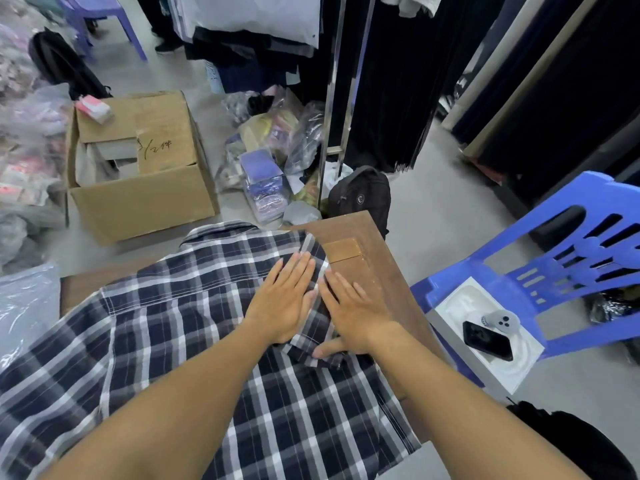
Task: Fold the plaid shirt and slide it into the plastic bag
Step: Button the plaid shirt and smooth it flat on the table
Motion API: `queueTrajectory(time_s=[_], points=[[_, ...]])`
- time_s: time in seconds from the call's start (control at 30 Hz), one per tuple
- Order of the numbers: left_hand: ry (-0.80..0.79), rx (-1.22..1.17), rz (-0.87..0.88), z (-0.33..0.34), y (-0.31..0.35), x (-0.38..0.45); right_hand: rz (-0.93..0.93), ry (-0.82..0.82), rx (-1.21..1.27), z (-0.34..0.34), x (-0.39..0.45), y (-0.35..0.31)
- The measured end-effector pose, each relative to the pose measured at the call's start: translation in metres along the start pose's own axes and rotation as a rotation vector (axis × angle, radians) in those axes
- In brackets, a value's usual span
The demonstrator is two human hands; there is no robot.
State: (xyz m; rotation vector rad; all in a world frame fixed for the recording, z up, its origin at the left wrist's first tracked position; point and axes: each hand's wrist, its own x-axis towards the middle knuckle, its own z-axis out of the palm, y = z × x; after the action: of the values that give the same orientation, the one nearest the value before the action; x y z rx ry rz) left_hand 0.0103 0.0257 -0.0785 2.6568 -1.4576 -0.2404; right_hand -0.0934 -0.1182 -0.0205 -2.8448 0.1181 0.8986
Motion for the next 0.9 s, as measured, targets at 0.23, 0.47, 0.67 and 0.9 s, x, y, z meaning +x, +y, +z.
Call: queueTrajectory(time_s=[0.23, 0.47, 0.67, 0.9], points=[[-0.064, -0.11, -0.008, -0.01, -0.004, 0.001, 0.053, -0.158, -0.224, -0.012, 0.004, -0.005], [0.177, -0.261, -0.29, -0.067, -0.069, -0.07, -0.047, -0.006, -0.266, -0.087, 0.033, -0.087], [0.287, -0.286, -0.813, -0.086, -0.148, -0.198, -0.455, 0.152, -0.225, -0.092, 0.081, -0.222], [0.226, -0.396, -1.247, -0.071, -0.181, -0.301, -0.644, 0.238, -0.25, -0.069, 0.126, -0.305]])
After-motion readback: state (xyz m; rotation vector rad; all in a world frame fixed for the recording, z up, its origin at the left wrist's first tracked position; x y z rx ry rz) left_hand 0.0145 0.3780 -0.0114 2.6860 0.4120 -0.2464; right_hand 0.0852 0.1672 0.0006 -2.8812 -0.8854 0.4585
